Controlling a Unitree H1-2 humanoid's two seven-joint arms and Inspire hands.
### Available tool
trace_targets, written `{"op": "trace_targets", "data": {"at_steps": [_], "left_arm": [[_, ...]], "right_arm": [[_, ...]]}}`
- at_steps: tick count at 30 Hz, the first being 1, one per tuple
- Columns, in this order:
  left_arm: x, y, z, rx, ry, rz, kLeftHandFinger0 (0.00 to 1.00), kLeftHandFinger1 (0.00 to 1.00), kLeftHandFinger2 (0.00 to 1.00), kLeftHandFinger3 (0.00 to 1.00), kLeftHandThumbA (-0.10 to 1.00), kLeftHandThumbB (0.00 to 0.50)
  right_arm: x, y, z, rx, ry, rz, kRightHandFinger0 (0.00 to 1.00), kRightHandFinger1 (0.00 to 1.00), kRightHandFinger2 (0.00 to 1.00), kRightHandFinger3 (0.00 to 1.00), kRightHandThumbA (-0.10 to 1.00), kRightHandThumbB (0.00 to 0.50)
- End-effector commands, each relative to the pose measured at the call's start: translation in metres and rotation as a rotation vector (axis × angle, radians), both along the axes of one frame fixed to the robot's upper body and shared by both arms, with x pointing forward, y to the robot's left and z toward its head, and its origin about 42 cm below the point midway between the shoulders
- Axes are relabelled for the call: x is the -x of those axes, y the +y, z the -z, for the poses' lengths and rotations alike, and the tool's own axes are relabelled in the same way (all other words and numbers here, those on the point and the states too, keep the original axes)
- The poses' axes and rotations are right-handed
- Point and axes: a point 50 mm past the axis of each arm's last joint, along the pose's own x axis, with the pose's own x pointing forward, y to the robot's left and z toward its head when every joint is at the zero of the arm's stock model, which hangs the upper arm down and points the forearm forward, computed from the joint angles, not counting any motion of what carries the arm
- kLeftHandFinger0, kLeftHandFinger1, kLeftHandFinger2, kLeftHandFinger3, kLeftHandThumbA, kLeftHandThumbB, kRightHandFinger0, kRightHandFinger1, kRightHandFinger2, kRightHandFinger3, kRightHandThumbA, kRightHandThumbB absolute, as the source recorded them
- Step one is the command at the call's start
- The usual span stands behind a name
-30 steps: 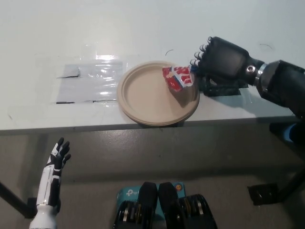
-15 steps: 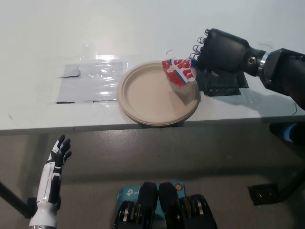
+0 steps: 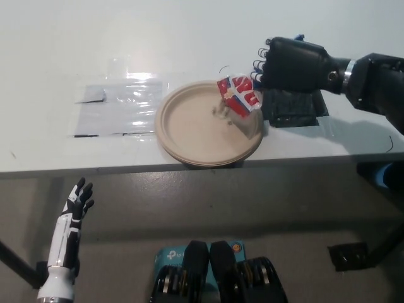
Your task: The robot picks up a small bag of sunflower seeds on the right hand side and take it to the empty plate on the left hand side then pours some sunflower seeds on to the plate.
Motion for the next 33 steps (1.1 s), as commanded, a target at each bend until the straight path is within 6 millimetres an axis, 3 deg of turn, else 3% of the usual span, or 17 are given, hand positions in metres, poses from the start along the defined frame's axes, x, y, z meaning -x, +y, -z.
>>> {"op": "trace_targets", "data": {"at_steps": [1,5,13,15,16,17,19,20,21,22,24,26,28,30,33], "left_arm": [[-0.005,0.002,-0.015,-0.019,-0.054,0.013,1.00,1.00,1.00,1.00,1.00,0.323],[-0.006,0.000,-0.016,-0.010,-0.052,0.019,1.00,1.00,1.00,1.00,1.00,0.327],[-0.009,-0.001,-0.017,-0.035,-0.068,0.014,1.00,1.00,1.00,1.00,1.00,0.324],[-0.010,-0.003,-0.017,-0.033,-0.072,0.016,1.00,1.00,1.00,1.00,1.00,0.325],[-0.010,-0.002,-0.017,-0.038,-0.074,0.016,1.00,1.00,1.00,1.00,1.00,0.322],[-0.008,-0.003,-0.016,-0.037,-0.073,0.016,1.00,1.00,1.00,1.00,1.00,0.322],[-0.006,-0.001,-0.016,-0.047,-0.072,0.014,1.00,1.00,1.00,1.00,1.00,0.319],[-0.006,0.001,-0.015,-0.046,-0.069,0.014,1.00,1.00,1.00,1.00,1.00,0.314],[-0.006,0.001,-0.015,-0.043,-0.068,0.014,1.00,1.00,1.00,1.00,1.00,0.313],[-0.006,0.000,-0.014,-0.035,-0.069,0.014,1.00,1.00,1.00,1.00,1.00,0.309],[-0.005,0.001,-0.014,-0.034,-0.066,0.007,1.00,1.00,1.00,1.00,1.00,0.320],[-0.005,0.001,-0.013,-0.027,-0.064,0.002,1.00,1.00,1.00,1.00,1.00,0.335],[-0.005,0.001,-0.012,-0.033,-0.064,0.002,1.00,1.00,1.00,1.00,1.00,0.340],[-0.005,0.001,-0.012,-0.032,-0.064,0.001,1.00,1.00,1.00,1.00,1.00,0.337],[-0.003,-0.001,-0.010,-0.037,-0.056,0.000,1.00,1.00,1.00,1.00,1.00,0.338]], "right_arm": [[-0.006,0.010,-0.065,0.039,-0.141,-0.045,0.00,0.00,0.27,0.03,-0.10,0.266],[-0.005,0.014,-0.068,0.050,-0.146,-0.053,0.00,0.00,0.25,0.11,-0.10,0.270],[-0.005,0.016,-0.059,-0.043,-0.142,-0.038,0.00,0.00,0.20,0.03,-0.10,0.307],[-0.004,0.010,-0.045,-0.175,-0.124,-0.011,0.00,0.00,0.23,0.10,-0.10,0.316],[-0.003,0.006,-0.031,-0.235,-0.112,0.010,0.00,0.00,0.26,0.24,-0.10,0.317],[-0.003,0.005,-0.028,-0.240,-0.107,0.017,0.00,0.00,0.26,0.28,-0.10,0.318],[-0.002,-0.001,-0.005,-0.337,-0.009,0.107,0.00,0.00,0.36,0.27,-0.10,0.316],[-0.001,-0.003,0.005,-0.375,0.009,0.119,0.00,0.00,0.38,0.19,-0.10,0.320],[0.000,-0.005,0.011,-0.409,0.028,0.123,0.00,0.00,0.38,0.18,-0.10,0.323],[0.001,-0.008,0.019,-0.438,0.061,0.156,0.00,0.00,0.40,0.22,-0.10,0.315],[0.003,-0.011,0.032,-0.498,0.086,0.182,0.00,0.00,0.44,0.14,-0.10,0.339],[0.006,-0.014,0.044,-0.600,0.134,0.193,0.00,0.00,0.42,0.07,-0.10,0.301],[0.008,-0.015,0.052,-0.646,0.162,0.210,0.00,0.01,0.51,0.06,-0.10,0.239],[0.010,-0.016,0.059,-0.675,0.175,0.224,0.00,0.02,0.60,0.07,-0.10,0.226],[0.014,-0.015,0.073,-0.718,0.209,0.246,0.00,0.02,0.62,0.09,-0.10,0.230]]}}
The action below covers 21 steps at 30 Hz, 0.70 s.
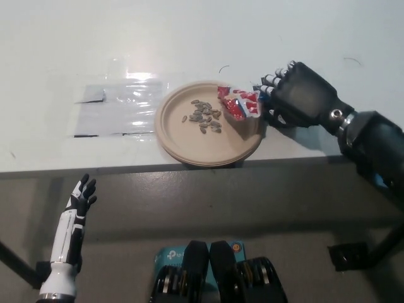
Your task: The robot picks up a small bag of sunflower seeds on the right hand side and take it to the empty plate on the left hand side then pours some sunflower seeds on to the plate.
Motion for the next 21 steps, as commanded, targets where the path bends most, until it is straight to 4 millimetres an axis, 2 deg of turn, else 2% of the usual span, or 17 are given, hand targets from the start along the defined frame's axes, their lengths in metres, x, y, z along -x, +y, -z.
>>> {"op": "trace_targets", "data": {"at_steps": [1,3,5,6,8,10,12,14,17,18,19,21], "left_arm": [[0.002,0.003,-0.006,-0.012,-0.044,-0.011,1.00,1.00,1.00,1.00,1.00,0.336],[0.002,0.004,-0.005,-0.014,-0.044,-0.012,1.00,1.00,1.00,1.00,1.00,0.329],[0.003,0.004,-0.006,-0.015,-0.048,-0.011,1.00,1.00,1.00,1.00,1.00,0.323],[0.003,0.004,-0.006,-0.017,-0.052,-0.008,1.00,1.00,1.00,1.00,1.00,0.310],[0.005,0.004,-0.005,-0.015,-0.048,-0.013,1.00,1.00,1.00,1.00,1.00,0.313],[0.006,0.005,-0.005,-0.012,-0.044,-0.015,1.00,1.00,1.00,1.00,1.00,0.311],[0.007,0.004,-0.003,-0.008,-0.044,-0.017,1.00,1.00,1.00,1.00,1.00,0.307],[0.008,0.005,-0.003,-0.011,-0.044,-0.019,1.00,1.00,1.00,1.00,1.00,0.304],[0.008,0.006,-0.003,-0.012,-0.046,-0.019,1.00,1.00,1.00,1.00,1.00,0.302],[0.008,0.006,-0.002,-0.008,-0.044,-0.018,1.00,1.00,1.00,1.00,1.00,0.305],[0.009,0.006,-0.001,-0.002,-0.043,-0.019,1.00,1.00,1.00,1.00,1.00,0.313],[0.013,0.006,0.001,-0.005,-0.035,-0.023,1.00,1.00,1.00,1.00,1.00,0.315]], "right_arm": [[-0.008,0.006,-0.024,-0.152,-0.035,0.016,0.00,0.03,0.62,0.10,-0.10,0.233],[-0.007,0.008,-0.020,-0.170,-0.025,0.018,0.00,0.03,0.62,0.10,-0.10,0.261],[-0.006,0.009,-0.019,-0.193,-0.010,0.020,0.00,0.02,0.60,0.09,-0.10,0.241],[-0.007,0.009,-0.020,-0.214,-0.008,0.017,0.00,0.04,0.63,0.08,-0.10,0.239],[-0.006,0.010,-0.020,-0.239,-0.030,0.008,0.00,0.05,0.64,0.08,-0.10,0.257],[-0.006,0.011,-0.020,-0.272,-0.038,0.013,0.00,0.05,0.65,0.08,-0.10,0.223],[-0.006,0.011,-0.021,-0.317,-0.041,0.010,0.00,0.10,0.72,0.12,-0.10,0.225],[-0.006,0.010,-0.023,-0.336,-0.055,0.013,0.00,0.08,0.72,0.13,-0.10,0.219],[-0.007,0.007,-0.025,-0.356,-0.071,0.024,0.00,0.07,0.70,0.24,-0.10,0.217],[-0.006,0.006,-0.025,-0.380,-0.069,0.020,0.00,0.12,0.69,0.26,-0.10,0.204],[-0.006,0.002,-0.024,-0.386,-0.079,0.031,0.00,0.01,0.67,0.31,-0.10,0.184],[-0.005,-0.001,-0.021,-0.395,-0.076,0.041,0.00,0.00,0.67,0.37,-0.10,0.172]]}}
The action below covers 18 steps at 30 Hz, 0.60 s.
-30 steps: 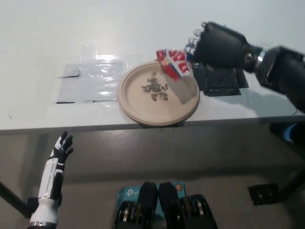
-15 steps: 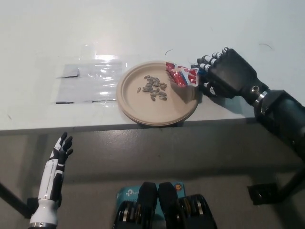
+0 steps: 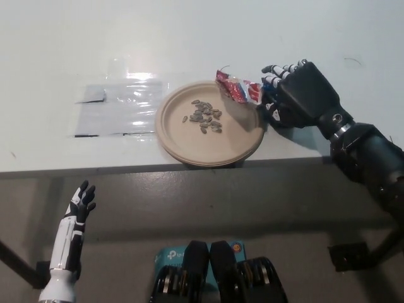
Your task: The robot picks up a small bag of sunflower seeds on the right hand side and take it to the empty plate on the left hand side then pours some sunflower seeds on to the plate.
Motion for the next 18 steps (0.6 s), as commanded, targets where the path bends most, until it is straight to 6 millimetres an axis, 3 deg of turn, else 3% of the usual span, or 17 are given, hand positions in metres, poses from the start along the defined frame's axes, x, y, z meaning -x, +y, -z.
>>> {"op": "trace_targets", "data": {"at_steps": [1,3,5,7,9,10,16,18], "left_arm": [[0.006,0.004,-0.005,-0.009,-0.051,-0.017,1.00,1.00,1.00,1.00,1.00,0.313],[0.008,0.006,-0.003,-0.015,-0.048,-0.020,1.00,1.00,1.00,1.00,1.00,0.314],[0.009,0.007,-0.002,-0.013,-0.041,-0.026,1.00,1.00,1.00,1.00,1.00,0.319],[0.013,0.006,0.002,0.007,-0.037,-0.028,1.00,1.00,1.00,1.00,1.00,0.315],[0.019,0.004,0.004,0.009,-0.030,-0.032,1.00,1.00,1.00,1.00,1.00,0.307],[0.021,0.005,0.006,0.006,-0.029,-0.033,1.00,1.00,1.00,1.00,1.00,0.308],[0.028,0.009,0.007,0.006,-0.019,-0.044,1.00,1.00,1.00,1.00,1.00,0.300],[0.025,0.010,0.006,0.005,-0.024,-0.048,1.00,1.00,1.00,1.00,1.00,0.295]], "right_arm": [[-0.007,-0.008,-0.030,-0.144,-0.111,0.006,0.00,0.00,0.70,0.40,-0.10,0.175],[-0.007,-0.009,-0.028,-0.157,-0.109,0.007,0.00,0.00,0.76,0.55,-0.10,0.178],[-0.008,-0.012,-0.030,-0.200,-0.099,0.020,0.00,0.00,0.79,0.61,-0.10,0.185],[-0.006,-0.015,-0.029,-0.255,-0.109,0.026,0.00,0.00,0.77,0.61,-0.10,0.198],[-0.005,-0.018,-0.026,-0.278,-0.097,0.032,0.00,0.14,0.81,0.66,-0.10,0.184],[-0.004,-0.018,-0.024,-0.282,-0.092,0.033,0.00,0.18,0.82,0.67,-0.10,0.205],[0.001,-0.020,-0.010,-0.272,-0.071,0.046,0.00,0.16,0.77,0.62,-0.10,0.256],[-0.001,-0.021,-0.013,-0.263,-0.078,0.048,0.00,0.18,0.77,0.64,-0.10,0.252]]}}
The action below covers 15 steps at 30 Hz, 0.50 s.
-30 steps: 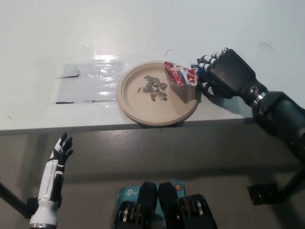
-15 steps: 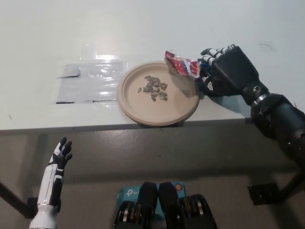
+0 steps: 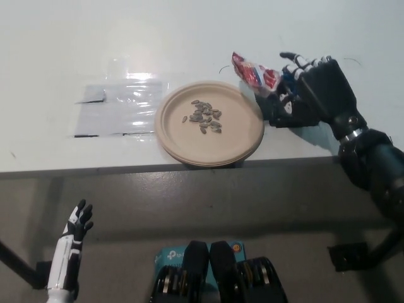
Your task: The robot picks up a small bag of sunflower seeds on the right hand side and take it to the empty plate on the left hand side then pours some sunflower seeds on to the plate.
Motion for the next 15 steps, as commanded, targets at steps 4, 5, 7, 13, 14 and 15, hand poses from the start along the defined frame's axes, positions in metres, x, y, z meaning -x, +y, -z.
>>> {"op": "trace_targets", "data": {"at_steps": [4,5,7,13,14,15], "left_arm": [[-0.0041,0.0068,-0.0132,-0.009,-0.085,-0.027,1.00,1.00,1.00,1.00,1.00,0.283],[-0.0028,0.0069,-0.0128,-0.005,-0.081,-0.029,1.00,1.00,1.00,1.00,1.00,0.287],[-0.0021,0.0071,-0.0126,-0.006,-0.082,-0.033,1.00,1.00,1.00,1.00,1.00,0.283],[0.0017,0.0091,-0.0113,-0.011,-0.080,-0.042,1.00,1.00,1.00,1.00,1.00,0.283],[0.0019,0.0092,-0.0111,-0.012,-0.080,-0.044,1.00,1.00,1.00,1.00,1.00,0.284],[0.0022,0.0088,-0.0116,-0.009,-0.080,-0.046,1.00,1.00,1.00,1.00,1.00,0.283]], "right_arm": [[-0.0089,-0.0036,-0.0268,-0.080,-0.081,0.004,0.00,0.22,0.78,0.66,-0.10,0.232],[-0.0090,-0.0036,-0.0266,-0.071,-0.083,0.008,0.00,0.21,0.78,0.66,-0.10,0.228],[-0.0101,-0.0041,-0.0273,-0.072,-0.074,0.021,0.00,0.22,0.79,0.66,-0.10,0.207],[-0.0105,-0.0064,-0.0281,-0.037,-0.092,0.032,0.00,0.19,0.74,0.60,-0.10,0.226],[-0.0103,-0.0068,-0.0286,-0.038,-0.100,0.032,0.00,0.19,0.74,0.60,-0.10,0.231],[-0.0105,-0.0085,-0.0299,-0.040,-0.108,0.035,0.00,0.17,0.72,0.58,-0.10,0.237]]}}
